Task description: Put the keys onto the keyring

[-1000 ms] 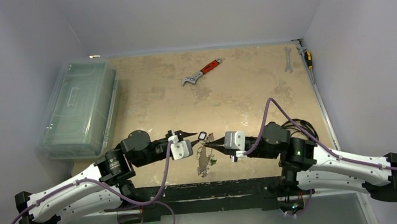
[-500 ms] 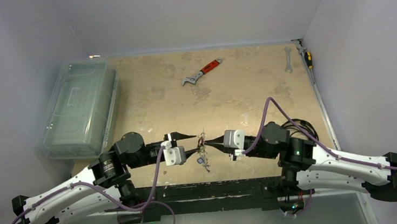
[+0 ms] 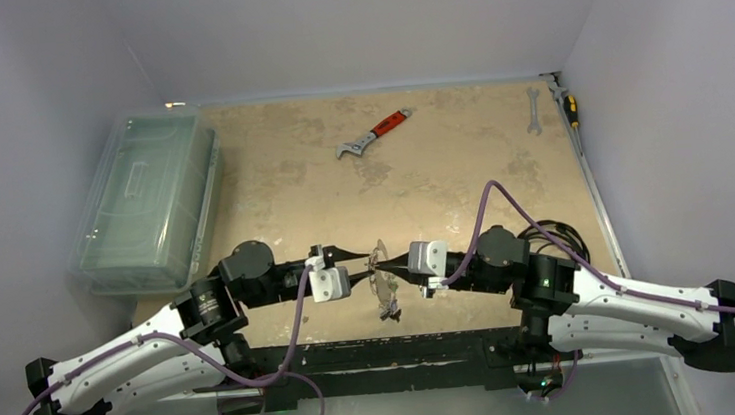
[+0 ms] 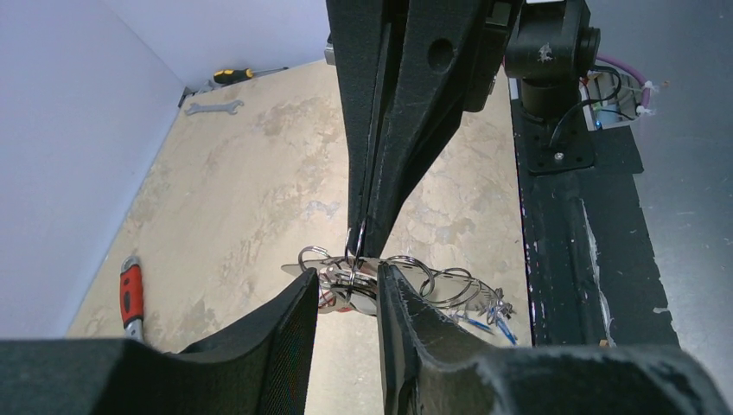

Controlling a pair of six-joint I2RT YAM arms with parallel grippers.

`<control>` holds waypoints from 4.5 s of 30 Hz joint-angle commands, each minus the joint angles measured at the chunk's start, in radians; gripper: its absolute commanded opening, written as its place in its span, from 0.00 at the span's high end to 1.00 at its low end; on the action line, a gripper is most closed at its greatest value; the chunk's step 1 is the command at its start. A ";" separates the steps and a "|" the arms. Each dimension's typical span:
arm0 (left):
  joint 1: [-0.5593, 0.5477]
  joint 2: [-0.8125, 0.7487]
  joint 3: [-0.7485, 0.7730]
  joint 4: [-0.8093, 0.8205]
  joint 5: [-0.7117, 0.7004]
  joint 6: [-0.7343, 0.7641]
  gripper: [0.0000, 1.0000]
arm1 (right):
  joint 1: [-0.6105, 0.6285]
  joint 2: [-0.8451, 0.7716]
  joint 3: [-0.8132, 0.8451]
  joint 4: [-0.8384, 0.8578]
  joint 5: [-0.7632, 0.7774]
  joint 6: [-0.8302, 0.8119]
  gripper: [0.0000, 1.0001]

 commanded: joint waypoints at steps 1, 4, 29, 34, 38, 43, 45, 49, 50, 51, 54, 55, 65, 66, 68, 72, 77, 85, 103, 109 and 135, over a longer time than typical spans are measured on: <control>0.014 0.003 0.013 0.071 0.037 -0.023 0.71 | 0.006 -0.006 0.017 0.079 -0.034 0.010 1.00; 0.021 0.014 0.016 0.063 0.043 -0.024 0.77 | 0.006 -0.008 0.017 0.079 -0.045 0.009 1.00; 0.043 -0.009 0.013 0.037 0.029 0.003 0.92 | 0.006 -0.025 0.011 0.055 -0.116 0.004 1.00; 0.045 -0.013 0.014 0.034 0.047 -0.001 0.83 | 0.006 -0.020 0.016 0.053 -0.116 0.001 1.00; 0.046 -0.014 0.013 0.038 0.056 -0.004 0.76 | 0.006 -0.019 0.019 0.054 -0.121 0.001 1.00; 0.050 -0.006 0.013 0.052 0.069 -0.013 0.77 | 0.006 -0.014 0.023 0.057 -0.130 -0.001 1.00; 0.053 -0.008 0.016 0.054 0.074 -0.015 0.77 | 0.006 -0.013 0.021 0.059 -0.124 -0.001 1.00; 0.054 -0.040 0.031 0.025 0.042 -0.001 0.63 | 0.006 -0.020 0.017 0.066 -0.091 -0.002 1.00; 0.054 -0.054 0.040 0.001 0.028 0.006 0.60 | 0.006 -0.025 0.017 0.065 -0.080 -0.003 1.00; 0.054 -0.067 0.046 -0.014 0.013 0.014 0.58 | 0.006 -0.030 0.017 0.064 -0.069 -0.003 1.00; 0.054 -0.112 0.045 -0.025 -0.012 0.020 0.58 | 0.006 -0.040 0.017 0.063 -0.059 -0.002 1.00; 0.054 -0.120 0.040 -0.022 -0.011 0.017 0.59 | 0.006 -0.042 0.017 0.064 -0.059 -0.002 1.00; 0.054 -0.061 0.029 0.011 0.091 -0.012 0.66 | 0.006 -0.020 0.021 0.080 -0.065 -0.003 1.00; 0.054 -0.053 0.027 0.018 0.104 -0.015 0.66 | 0.006 -0.019 0.022 0.081 -0.065 -0.002 1.00; 0.053 -0.036 0.028 0.020 0.116 -0.018 0.67 | 0.006 -0.019 0.021 0.084 -0.065 -0.002 1.00; 0.054 -0.018 0.026 0.032 0.128 -0.025 0.67 | 0.006 -0.018 0.020 0.090 -0.066 -0.003 1.00; 0.054 -0.016 0.019 0.051 0.138 -0.035 0.69 | 0.006 -0.014 0.016 0.095 -0.068 0.000 1.00; 0.055 -0.028 0.017 0.051 0.133 -0.035 0.63 | 0.007 -0.026 0.009 0.095 -0.044 0.002 1.00; 0.057 0.019 0.002 0.085 0.184 -0.041 0.80 | 0.006 -0.024 0.008 0.098 -0.069 -0.006 1.00; 0.060 0.017 -0.021 0.115 0.219 -0.036 0.87 | 0.007 -0.022 -0.007 0.122 -0.120 -0.010 1.00; 0.069 -0.012 -0.058 0.102 0.149 0.025 1.00 | 0.006 0.029 0.038 0.011 -0.085 -0.025 0.77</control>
